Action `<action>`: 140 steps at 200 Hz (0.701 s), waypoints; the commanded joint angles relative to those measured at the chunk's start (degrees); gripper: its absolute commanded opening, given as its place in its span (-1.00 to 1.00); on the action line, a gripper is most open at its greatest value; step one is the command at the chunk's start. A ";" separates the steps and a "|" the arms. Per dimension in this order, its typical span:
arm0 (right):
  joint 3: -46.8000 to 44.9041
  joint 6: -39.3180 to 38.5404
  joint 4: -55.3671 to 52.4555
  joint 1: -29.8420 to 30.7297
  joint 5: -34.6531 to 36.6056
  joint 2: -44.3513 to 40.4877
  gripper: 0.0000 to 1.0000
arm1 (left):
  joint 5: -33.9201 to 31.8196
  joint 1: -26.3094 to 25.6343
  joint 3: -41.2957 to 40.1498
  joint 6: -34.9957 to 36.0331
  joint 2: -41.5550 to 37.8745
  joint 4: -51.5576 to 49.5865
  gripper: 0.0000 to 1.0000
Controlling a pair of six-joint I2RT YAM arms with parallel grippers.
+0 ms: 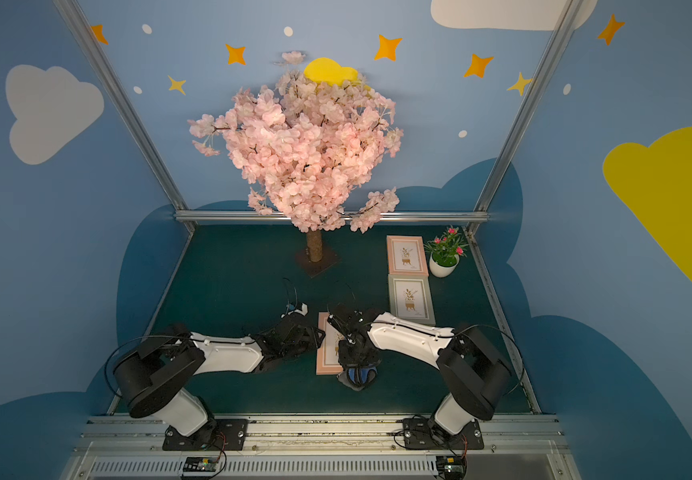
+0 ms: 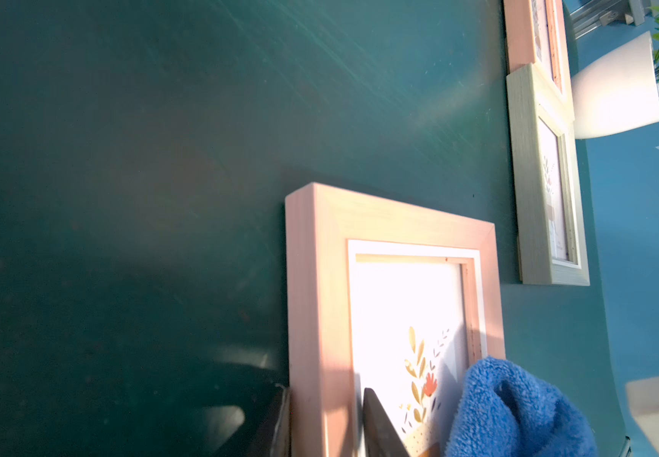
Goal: Wipe the picture frame with a cloth
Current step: Wipe the dirt from the picture frame.
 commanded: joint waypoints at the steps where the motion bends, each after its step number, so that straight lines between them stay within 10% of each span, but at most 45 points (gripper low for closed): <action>1: 0.99 -0.64 -3.33 1.35 1.77 0.73 -1.00 | 1.95 0.14 -2.94 -0.37 3.93 -12.62 -0.36; 140: 3.10 -1.82 -4.41 1.70 2.66 1.51 -1.00 | 2.13 0.22 -2.93 -0.37 4.81 -12.27 -0.38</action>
